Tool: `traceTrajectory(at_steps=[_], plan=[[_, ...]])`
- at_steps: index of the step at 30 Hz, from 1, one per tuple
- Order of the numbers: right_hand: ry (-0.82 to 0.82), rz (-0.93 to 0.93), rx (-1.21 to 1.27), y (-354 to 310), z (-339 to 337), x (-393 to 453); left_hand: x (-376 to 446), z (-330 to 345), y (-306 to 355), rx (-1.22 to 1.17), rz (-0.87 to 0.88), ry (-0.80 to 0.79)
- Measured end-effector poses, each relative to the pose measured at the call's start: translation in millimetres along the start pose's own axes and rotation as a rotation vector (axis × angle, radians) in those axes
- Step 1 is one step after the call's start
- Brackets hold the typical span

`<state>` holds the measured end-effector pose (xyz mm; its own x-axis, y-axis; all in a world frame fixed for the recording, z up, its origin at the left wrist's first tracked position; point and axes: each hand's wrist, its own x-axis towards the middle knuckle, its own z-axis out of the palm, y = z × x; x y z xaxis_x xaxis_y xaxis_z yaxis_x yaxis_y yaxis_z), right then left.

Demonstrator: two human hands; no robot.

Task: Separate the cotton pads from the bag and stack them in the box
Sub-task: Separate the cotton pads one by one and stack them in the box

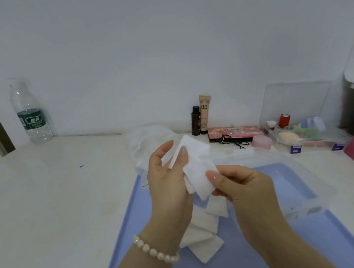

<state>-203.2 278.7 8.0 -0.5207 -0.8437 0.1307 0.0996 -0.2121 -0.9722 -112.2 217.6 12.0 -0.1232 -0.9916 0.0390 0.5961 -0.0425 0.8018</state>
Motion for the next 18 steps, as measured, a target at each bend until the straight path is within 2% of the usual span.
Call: traceTrajectory(at_steps=[4,7,11,14,18], plan=[[0.060,-0.178,-0.084,-14.7,-12.6,9.3,6.1,-6.6,13.9,-0.005,-0.263,-0.330],[0.028,-0.227,-0.171,-21.8,-21.3,14.3,6.7,-9.5,17.3,0.120,-0.354,-0.446],[0.086,-0.221,-0.140,-18.5,-27.1,18.0,2.8,-6.1,9.3,0.140,-0.360,-0.451],[0.144,-0.117,0.040,-19.5,-34.4,22.5,4.7,-5.5,4.7,0.102,-0.357,-0.413],[0.018,0.036,0.305,-28.1,-36.4,22.4,6.7,-6.5,5.7,0.083,-0.367,-0.404]])
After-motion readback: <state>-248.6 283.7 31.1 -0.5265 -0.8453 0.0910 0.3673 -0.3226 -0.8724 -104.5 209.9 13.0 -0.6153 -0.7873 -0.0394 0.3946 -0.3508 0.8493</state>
